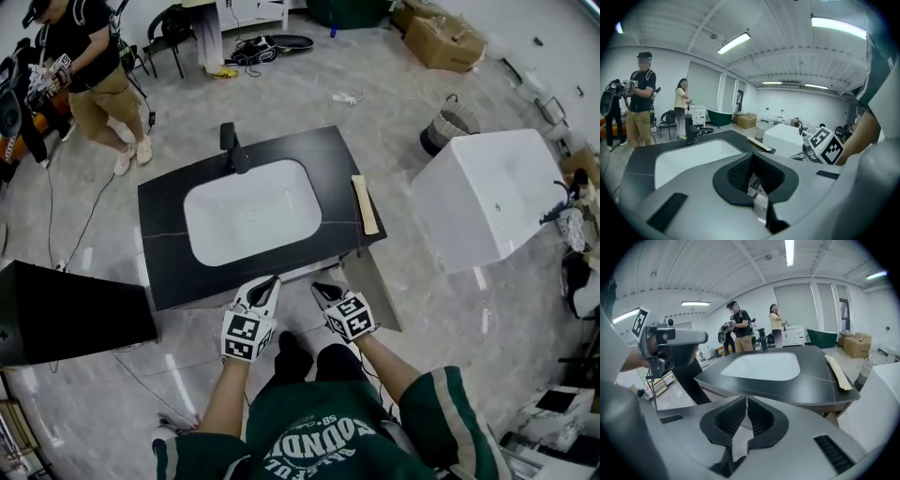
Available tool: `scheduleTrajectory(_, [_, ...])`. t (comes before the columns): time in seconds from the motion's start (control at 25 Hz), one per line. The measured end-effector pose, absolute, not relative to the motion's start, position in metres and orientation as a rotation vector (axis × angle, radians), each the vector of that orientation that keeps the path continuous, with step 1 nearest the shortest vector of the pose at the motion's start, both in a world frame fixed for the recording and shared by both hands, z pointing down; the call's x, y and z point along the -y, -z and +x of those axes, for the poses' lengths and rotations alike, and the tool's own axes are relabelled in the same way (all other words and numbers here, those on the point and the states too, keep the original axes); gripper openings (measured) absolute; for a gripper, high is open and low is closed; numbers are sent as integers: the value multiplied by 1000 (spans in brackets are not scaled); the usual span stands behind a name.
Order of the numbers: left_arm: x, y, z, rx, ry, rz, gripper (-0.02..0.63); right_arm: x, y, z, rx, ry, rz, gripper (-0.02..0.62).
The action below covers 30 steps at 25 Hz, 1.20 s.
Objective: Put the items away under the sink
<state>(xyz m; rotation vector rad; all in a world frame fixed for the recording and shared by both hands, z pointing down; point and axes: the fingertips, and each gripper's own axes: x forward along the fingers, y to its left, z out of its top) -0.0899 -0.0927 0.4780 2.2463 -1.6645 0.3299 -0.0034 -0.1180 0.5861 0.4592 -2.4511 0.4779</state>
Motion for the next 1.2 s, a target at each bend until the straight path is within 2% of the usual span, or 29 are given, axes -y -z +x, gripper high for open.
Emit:
scheduleTrajectory(0.16, [118,-459,-75,1614,-346,2302,11,155,-548,15,2533,-522,595,49])
scheduleTrajectory(0.48, [199,-435,-41,1545,-319,2399,11,263,-502,77,2533,-400,954,49])
scheduleTrajectory(1.12, [337,-455,10,1391,-349,2441,11,406,-529,101,2403,-410,998,52])
scheduleTrajectory(1.2, [347,-459,17,1371,-347,2447,11,414,-537,107,2386,-422,1006,83])
